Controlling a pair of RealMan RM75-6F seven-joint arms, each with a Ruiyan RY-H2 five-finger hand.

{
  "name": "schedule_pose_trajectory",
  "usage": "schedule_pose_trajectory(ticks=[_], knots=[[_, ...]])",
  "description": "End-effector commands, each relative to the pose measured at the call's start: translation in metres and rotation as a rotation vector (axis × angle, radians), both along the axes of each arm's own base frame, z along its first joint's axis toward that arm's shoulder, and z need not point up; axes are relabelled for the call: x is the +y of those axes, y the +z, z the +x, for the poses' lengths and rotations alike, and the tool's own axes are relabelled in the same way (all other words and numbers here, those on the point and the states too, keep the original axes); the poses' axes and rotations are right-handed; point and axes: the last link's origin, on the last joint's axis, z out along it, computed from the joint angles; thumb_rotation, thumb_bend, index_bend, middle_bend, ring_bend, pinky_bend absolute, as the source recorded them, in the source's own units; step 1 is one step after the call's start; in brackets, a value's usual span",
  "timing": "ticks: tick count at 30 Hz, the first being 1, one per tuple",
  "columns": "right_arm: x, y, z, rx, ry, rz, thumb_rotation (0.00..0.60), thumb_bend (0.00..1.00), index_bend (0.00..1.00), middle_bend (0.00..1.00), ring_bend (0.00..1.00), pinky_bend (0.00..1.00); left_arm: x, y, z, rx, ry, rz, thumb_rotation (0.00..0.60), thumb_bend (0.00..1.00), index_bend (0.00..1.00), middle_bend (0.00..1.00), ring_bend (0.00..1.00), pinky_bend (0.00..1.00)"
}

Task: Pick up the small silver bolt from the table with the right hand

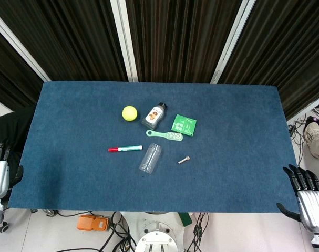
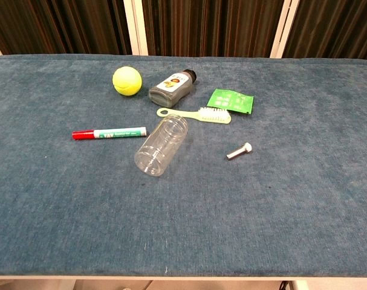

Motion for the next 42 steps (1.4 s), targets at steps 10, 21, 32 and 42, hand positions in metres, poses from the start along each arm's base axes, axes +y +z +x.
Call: schedule_pose_trajectory(ticks=[10, 21, 32, 42], knots=[[-0.005, 0.002, -0.006, -0.002, -0.008, -0.017, 0.600, 0.29, 0.17, 0.14, 0.14, 0.15, -0.001, -0.001, 0.001, 0.003, 0.001, 0.000, 0.600, 0.40, 0.11, 0.03, 0.03, 0.07], [-0.052, -0.016, -0.022, 0.005, 0.066, 0.064, 0.600, 0.29, 0.21, 0.14, 0.14, 0.17, -0.003, 0.000, 0.000, -0.012, 0.021, 0.013, 0.600, 0.40, 0.11, 0.03, 0.03, 0.07], [-0.161, -0.067, -0.003, 0.022, 0.178, 0.234, 0.600, 0.29, 0.41, 0.14, 0.14, 0.15, -0.003, 0.000, 0.000, -0.015, 0.035, 0.017, 0.600, 0.39, 0.11, 0.03, 0.03, 0.07], [-0.199, -0.123, 0.030, 0.073, 0.257, 0.286, 0.600, 0.34, 0.56, 0.14, 0.14, 0.15, -0.003, 0.001, -0.001, -0.019, 0.043, 0.016, 0.600, 0.39, 0.11, 0.03, 0.03, 0.07]])
